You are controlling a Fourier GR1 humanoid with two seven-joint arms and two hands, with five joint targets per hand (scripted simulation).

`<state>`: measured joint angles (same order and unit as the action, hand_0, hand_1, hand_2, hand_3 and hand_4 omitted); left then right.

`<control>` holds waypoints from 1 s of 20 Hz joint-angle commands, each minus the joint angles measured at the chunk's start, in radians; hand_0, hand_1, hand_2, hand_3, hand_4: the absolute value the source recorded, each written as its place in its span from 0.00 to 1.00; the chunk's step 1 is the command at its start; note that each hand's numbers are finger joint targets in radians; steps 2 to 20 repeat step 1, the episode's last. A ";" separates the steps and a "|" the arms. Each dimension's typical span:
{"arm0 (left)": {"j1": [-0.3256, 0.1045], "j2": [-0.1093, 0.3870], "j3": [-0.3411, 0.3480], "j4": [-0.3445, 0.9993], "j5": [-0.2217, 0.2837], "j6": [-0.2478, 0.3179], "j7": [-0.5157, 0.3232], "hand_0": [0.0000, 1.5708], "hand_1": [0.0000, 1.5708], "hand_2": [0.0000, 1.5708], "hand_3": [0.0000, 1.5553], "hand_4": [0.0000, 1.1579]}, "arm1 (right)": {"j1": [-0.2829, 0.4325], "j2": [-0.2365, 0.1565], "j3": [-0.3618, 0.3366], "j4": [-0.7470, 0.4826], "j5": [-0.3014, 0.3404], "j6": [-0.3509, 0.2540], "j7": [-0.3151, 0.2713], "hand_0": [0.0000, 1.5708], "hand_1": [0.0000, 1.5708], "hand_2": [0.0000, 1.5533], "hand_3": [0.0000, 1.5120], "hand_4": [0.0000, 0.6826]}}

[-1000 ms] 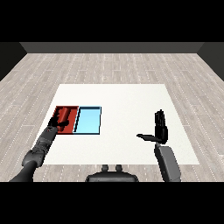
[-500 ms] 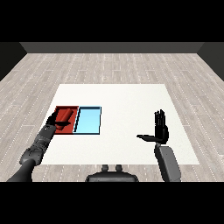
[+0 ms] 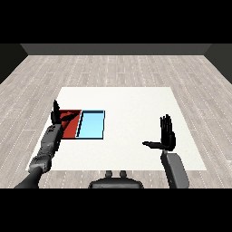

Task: Pick the red can and put it in the red box

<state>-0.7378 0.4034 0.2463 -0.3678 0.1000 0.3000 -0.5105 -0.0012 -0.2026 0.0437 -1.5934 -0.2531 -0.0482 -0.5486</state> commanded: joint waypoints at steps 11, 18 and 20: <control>0.041 -0.063 0.035 -0.169 0.073 -0.096 -0.175 0.00 0.00 0.00 0.00 0.00 | -0.011 0.007 0.003 0.023 -0.007 0.022 -0.021 0.00 0.00 0.00 0.00 0.00; 0.041 -0.063 0.035 -0.169 0.073 -0.096 -0.175 0.00 0.00 0.00 0.00 0.00 | -0.011 0.007 0.003 0.023 -0.007 0.022 -0.021 0.00 0.00 0.00 0.00 0.00; 0.041 -0.063 0.035 -0.169 0.073 -0.096 -0.175 0.00 0.00 0.00 0.00 0.00 | -0.011 0.007 0.003 0.023 -0.007 0.022 -0.021 0.00 0.00 0.00 0.00 0.00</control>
